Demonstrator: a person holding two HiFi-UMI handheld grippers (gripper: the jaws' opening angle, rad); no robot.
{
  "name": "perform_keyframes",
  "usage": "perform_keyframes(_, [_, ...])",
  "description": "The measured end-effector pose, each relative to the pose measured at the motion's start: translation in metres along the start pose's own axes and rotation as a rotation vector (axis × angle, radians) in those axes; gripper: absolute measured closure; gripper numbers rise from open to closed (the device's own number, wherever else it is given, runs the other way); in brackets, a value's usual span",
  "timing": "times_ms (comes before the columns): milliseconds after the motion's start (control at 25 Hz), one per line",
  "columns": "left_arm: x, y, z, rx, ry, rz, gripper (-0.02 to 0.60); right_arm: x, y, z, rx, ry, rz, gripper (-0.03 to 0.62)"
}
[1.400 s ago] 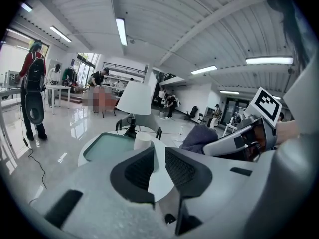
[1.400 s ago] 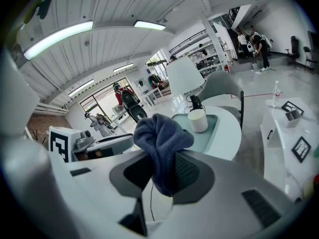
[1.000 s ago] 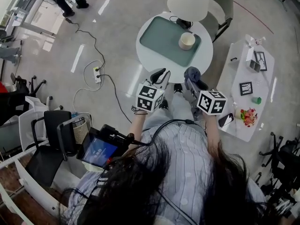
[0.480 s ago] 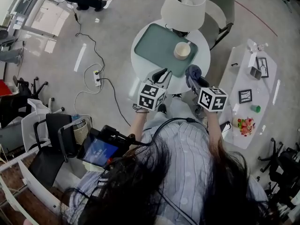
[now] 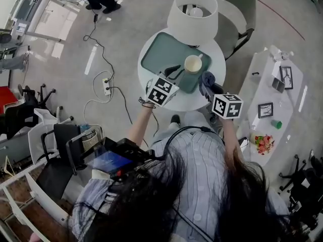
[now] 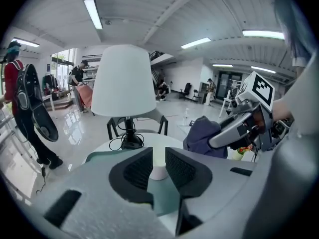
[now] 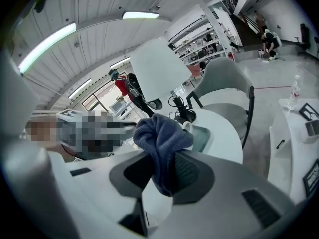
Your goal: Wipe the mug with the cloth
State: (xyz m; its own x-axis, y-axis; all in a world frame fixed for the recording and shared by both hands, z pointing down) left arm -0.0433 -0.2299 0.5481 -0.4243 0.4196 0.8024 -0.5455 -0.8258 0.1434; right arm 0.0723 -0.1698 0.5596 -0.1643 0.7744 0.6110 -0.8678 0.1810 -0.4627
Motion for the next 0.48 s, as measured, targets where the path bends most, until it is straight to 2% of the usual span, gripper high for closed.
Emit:
perform_keyframes(160, [0.002,0.016,0.027,0.028,0.076,0.038,0.509,-0.001,-0.01,0.016,-0.015,0.024,-0.027,0.496])
perform_keyframes(480, [0.015,0.035,0.076,0.082,0.216,0.041,0.509,0.0,-0.028,0.037,-0.025,0.075,-0.077,0.496])
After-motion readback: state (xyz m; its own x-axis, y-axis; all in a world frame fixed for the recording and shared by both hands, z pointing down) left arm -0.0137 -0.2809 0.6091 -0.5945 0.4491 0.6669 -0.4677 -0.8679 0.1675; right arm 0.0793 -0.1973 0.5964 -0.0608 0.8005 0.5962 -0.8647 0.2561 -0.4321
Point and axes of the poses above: the fingertips, and each gripper's own axes: z forward along the fingers, y to its left, x out of its underside, the point moved 2 cm from there along -z, backward along the fingers, and after that the axes turned 6 degrees about x, right-handed, at the moved point
